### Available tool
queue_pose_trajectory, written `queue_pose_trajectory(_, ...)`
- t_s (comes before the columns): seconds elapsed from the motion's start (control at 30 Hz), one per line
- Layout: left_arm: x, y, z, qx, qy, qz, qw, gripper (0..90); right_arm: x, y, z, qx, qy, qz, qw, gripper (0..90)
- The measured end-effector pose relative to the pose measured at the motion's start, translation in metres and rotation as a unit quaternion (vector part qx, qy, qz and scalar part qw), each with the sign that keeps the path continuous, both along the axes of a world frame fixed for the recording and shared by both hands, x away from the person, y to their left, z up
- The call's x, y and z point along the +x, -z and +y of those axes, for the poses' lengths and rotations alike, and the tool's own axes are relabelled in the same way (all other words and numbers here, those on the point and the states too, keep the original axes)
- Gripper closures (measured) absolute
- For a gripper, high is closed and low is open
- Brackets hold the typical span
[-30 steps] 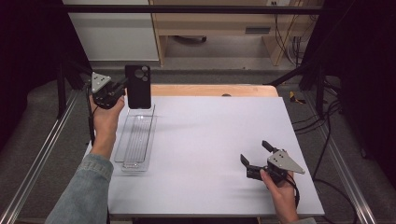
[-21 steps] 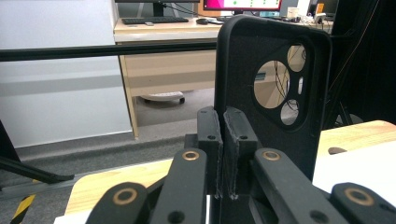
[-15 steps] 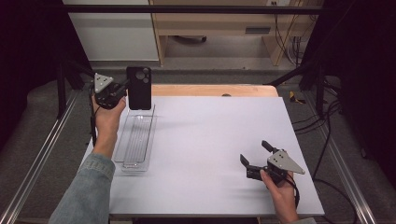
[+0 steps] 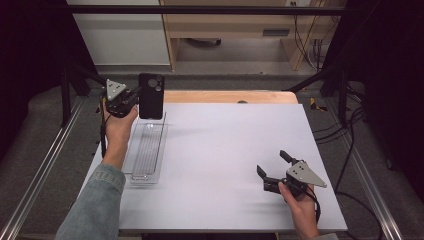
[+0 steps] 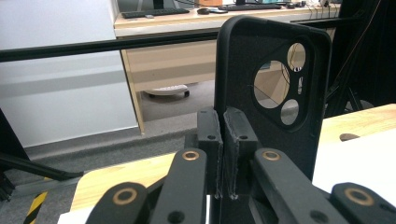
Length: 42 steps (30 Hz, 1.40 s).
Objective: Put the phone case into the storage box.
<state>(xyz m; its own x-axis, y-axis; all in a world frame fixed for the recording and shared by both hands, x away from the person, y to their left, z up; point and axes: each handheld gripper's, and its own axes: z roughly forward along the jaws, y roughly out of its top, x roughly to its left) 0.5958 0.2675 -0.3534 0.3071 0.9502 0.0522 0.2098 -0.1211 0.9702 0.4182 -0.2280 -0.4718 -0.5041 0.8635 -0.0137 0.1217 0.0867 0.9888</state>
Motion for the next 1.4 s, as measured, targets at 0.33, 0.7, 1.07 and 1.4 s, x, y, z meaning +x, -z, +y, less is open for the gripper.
queue_pose_trajectory(0.33, 0.001, 0.005, 0.0, 0.0, -0.004, 0.005, 1.0, 85.8, 0.0, -0.001, -0.001, 0.003, 0.001, -0.002, 1.0, 5.1)
queue_pose_trajectory(0.7, 0.003, 0.009, 0.003, 0.002, -0.013, 0.013, 0.9998, 85.8, 0.0, -0.001, -0.001, 0.006, 0.002, -0.004, 1.0, 5.0)
queue_pose_trajectory(1.07, 0.004, 0.01, 0.004, 0.003, -0.016, 0.013, 0.9998, 85.8, -0.001, -0.001, -0.001, 0.008, 0.001, -0.006, 1.0, 5.0)
queue_pose_trajectory(1.4, 0.011, 0.015, 0.007, 0.001, -0.025, 0.03, 0.9992, 85.8, 0.0, -0.001, -0.001, 0.008, 0.0, -0.006, 0.9999, 5.0)
